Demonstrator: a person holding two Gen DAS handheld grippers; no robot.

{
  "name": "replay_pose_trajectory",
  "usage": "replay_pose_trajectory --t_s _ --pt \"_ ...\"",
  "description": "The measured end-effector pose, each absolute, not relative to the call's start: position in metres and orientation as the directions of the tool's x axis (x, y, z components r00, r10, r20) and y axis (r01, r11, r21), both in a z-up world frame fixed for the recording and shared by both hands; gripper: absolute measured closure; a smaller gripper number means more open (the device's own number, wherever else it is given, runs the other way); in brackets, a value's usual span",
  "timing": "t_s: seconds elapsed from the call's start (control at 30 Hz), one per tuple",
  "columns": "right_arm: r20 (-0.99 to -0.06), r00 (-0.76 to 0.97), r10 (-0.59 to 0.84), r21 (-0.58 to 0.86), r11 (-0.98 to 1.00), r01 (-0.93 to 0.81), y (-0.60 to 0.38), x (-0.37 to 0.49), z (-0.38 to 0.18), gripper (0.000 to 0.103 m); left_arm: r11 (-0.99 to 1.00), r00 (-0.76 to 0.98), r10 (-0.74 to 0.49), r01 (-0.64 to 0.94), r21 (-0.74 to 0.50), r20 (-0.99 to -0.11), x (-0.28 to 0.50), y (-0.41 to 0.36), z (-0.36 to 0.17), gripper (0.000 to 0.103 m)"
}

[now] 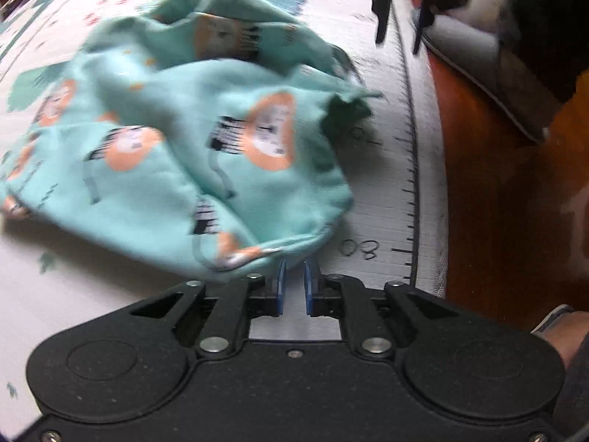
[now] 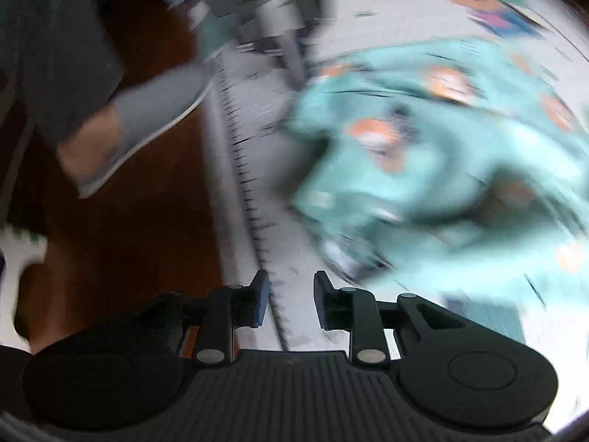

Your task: Fold clothes

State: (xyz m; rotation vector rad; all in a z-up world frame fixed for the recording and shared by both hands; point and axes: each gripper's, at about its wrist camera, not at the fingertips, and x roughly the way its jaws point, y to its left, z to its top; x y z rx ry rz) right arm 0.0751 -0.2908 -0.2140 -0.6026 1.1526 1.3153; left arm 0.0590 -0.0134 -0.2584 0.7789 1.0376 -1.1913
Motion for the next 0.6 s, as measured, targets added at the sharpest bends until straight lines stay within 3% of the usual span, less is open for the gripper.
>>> replay_pose_trajectory --t_s 0.03,0.1,0.17,0.3,0.4,0.47,0.6 --pt "-0.889 -0.115 0.444 0.268 0.301 -0.915 -0.305 0.091 -0.211 0.074 0.258 0.060 -0.362 0.965 -0.038 -0.930 0.064 -0.008 -0.253 0.093" --pt "-0.875 0.007 0.484 0.261 0.485 -0.835 -0.337 0.124 -0.209 0.069 0.353 0.104 -0.382 0.935 -0.041 -0.918 0.077 -0.001 -0.246 0.072" --pt "-0.839 0.166 0.518 0.278 0.670 -0.689 -0.370 0.157 -0.214 0.067 0.498 0.156 -0.414 0.864 -0.080 -0.897 0.102 0.006 -0.244 0.060" --pt "-0.740 0.433 0.515 0.406 0.855 -0.324 -0.415 0.207 -0.244 0.059 0.790 0.295 -0.436 0.579 -0.204 -0.850 0.162 0.022 -0.251 0.059" --pt "-0.746 0.506 0.432 0.470 0.881 -0.059 -0.430 0.236 -0.271 0.058 0.889 0.392 -0.427 0.347 -0.299 -0.815 0.201 0.035 -0.260 0.059" --pt "-0.745 0.527 0.408 0.481 0.877 0.000 -0.426 0.246 -0.283 0.058 0.904 0.430 -0.418 0.284 -0.320 -0.800 0.217 0.038 -0.263 0.059" --pt "-0.753 0.548 0.363 0.411 0.911 -0.038 -0.407 0.260 -0.284 0.058 0.911 0.489 -0.411 0.249 -0.329 -0.769 0.240 0.036 -0.264 0.061"
